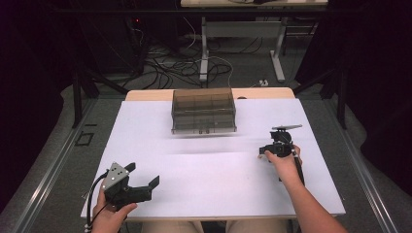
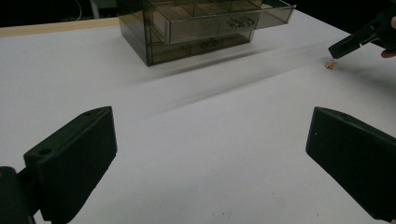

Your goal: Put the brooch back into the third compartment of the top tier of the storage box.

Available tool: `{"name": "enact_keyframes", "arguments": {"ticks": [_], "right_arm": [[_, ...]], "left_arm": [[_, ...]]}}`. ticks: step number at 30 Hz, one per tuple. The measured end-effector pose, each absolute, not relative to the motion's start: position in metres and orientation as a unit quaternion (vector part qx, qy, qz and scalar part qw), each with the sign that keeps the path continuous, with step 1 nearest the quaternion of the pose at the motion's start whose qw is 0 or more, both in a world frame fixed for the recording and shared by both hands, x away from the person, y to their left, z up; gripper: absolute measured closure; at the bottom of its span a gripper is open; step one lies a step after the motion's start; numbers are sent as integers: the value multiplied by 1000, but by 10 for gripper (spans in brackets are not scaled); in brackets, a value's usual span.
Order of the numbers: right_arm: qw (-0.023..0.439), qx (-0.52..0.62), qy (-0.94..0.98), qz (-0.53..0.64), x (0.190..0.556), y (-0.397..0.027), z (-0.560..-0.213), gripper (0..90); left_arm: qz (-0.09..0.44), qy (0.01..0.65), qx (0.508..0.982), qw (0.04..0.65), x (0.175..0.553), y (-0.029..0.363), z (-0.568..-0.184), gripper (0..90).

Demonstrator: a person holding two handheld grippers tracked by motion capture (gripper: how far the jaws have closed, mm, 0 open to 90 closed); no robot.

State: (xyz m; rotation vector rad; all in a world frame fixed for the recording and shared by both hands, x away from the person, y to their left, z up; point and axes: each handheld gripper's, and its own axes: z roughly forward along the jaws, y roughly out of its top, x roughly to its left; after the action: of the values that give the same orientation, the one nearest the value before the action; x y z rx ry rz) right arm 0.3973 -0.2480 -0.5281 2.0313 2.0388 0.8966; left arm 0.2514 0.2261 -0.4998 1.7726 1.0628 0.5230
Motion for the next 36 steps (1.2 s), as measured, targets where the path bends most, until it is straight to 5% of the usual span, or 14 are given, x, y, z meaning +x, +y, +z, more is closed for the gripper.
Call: {"name": "enact_keyframes", "arguments": {"ticks": [36], "right_arm": [[46, 677, 672, 296, 399, -245, -535, 894]], "left_arm": [[215, 437, 728, 483, 251, 226, -500, 18]]}}
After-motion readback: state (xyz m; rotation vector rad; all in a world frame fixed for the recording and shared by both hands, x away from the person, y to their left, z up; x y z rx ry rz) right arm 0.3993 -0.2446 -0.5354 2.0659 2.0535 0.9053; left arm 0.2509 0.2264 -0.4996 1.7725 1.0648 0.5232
